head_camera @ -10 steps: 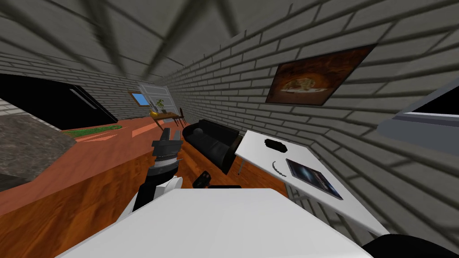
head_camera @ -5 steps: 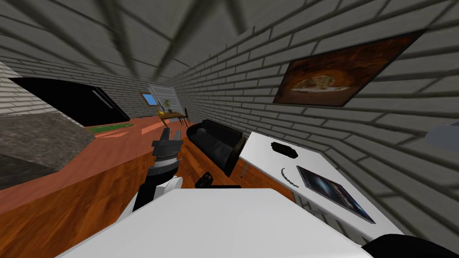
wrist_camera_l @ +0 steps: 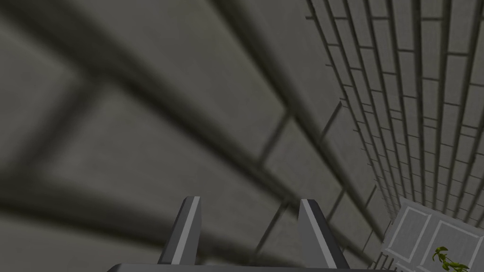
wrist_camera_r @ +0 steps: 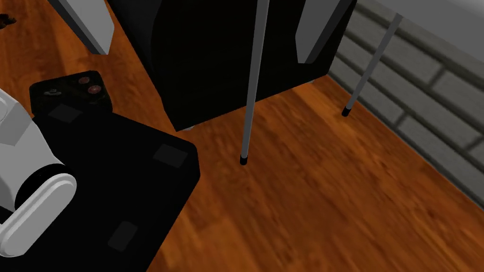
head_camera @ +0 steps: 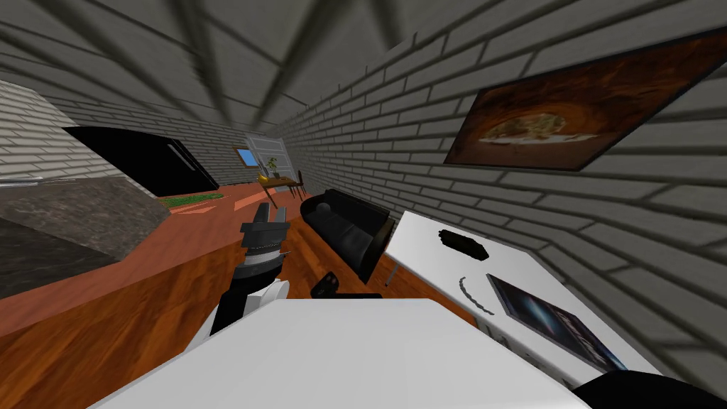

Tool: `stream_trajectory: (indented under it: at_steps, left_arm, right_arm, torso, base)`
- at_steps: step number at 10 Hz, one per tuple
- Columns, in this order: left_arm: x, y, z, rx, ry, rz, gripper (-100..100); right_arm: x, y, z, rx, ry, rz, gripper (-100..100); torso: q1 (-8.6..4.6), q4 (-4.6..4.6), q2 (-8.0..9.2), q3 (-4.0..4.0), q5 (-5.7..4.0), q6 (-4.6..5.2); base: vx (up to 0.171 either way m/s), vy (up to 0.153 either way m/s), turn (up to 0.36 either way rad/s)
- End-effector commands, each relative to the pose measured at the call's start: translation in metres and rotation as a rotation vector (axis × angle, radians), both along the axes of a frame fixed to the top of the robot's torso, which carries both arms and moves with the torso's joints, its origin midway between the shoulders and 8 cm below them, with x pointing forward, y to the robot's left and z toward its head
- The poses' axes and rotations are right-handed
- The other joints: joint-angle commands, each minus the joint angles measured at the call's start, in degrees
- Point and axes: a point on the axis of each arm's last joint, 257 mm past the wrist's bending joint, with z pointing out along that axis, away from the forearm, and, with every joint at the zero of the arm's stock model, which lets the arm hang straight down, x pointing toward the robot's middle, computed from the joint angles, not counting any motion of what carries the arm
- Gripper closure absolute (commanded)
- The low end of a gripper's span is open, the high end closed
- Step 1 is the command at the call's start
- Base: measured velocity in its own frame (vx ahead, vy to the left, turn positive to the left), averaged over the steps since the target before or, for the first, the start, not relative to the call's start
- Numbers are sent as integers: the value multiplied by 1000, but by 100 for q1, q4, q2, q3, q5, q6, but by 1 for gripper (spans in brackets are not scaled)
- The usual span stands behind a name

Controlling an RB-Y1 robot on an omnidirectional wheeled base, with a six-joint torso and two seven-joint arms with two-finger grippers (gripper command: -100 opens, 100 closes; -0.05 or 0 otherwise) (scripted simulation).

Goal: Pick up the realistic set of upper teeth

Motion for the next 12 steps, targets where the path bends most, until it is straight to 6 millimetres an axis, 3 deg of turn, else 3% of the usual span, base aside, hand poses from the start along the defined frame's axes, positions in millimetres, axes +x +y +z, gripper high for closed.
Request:
stream_trajectory:
  at_steps: [1, 2, 3, 6, 7, 10, 12]
  left_arm:
    - [0, 0, 0, 0, 0, 0, 0]
    - [0, 0, 0, 0, 0, 0, 0]
    - [0, 0, 0, 0, 0, 0, 0]
    - [0, 0, 0, 0, 0, 0, 0]
    - [0, 0, 0, 0, 0, 0, 0]
    - [0, 0, 0, 0, 0, 0, 0]
    - [0, 0, 0, 0, 0, 0, 0]
  right_arm:
    - [-12, -37, 8, -90, 43, 56, -100]
    - [-15, -61, 15, -146, 65, 89, -100]
    - [-14, -63, 16, -150, 66, 93, -100]
    - [-14, -121, 39, -290, 111, 174, -100]
    - [-14, -121, 39, -290, 111, 174, -100]
    - [-4, -155, 56, -378, 124, 224, -100]
    - [-1, -158, 58, -390, 123, 234, -100]
  torso:
    - [0, 0, 0, 0, 0, 0]
    - [5, -1, -3, -2, 1, 0]
    - [9, -1, -6, -3, 1, 0]
    - [5, 0, 1, 0, 2, 1]
    - [-3, 0, 1, 0, -1, 2]
    - [-16, 2, 5, 3, -4, 2]
    - [-21, 1, 5, 3, -8, 4]
  base:
    - [53, 56, 114]
    - [61, 66, 108]
    - [43, 49, 45]
    - [42, 35, 73]
    - [23, 1, 26]
    - [38, -15, 80]
    - [41, -21, 41]
